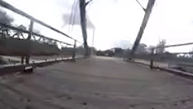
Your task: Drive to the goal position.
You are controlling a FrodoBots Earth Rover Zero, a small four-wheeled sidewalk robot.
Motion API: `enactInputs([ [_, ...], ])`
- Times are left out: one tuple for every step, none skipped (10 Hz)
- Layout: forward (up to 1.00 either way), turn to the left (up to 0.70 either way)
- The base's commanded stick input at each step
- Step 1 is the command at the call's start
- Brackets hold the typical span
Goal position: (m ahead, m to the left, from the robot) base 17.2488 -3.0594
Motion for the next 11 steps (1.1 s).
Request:
enactInputs([
  [1.00, -0.08],
  [1.00, -0.10],
  [1.00, -0.17],
  [1.00, -0.19],
  [1.00, -0.20],
  [1.00, -0.20],
  [1.00, -0.20],
  [1.00, -0.20],
  [1.00, -0.20],
  [1.00, -0.20],
  [1.00, -0.20],
])
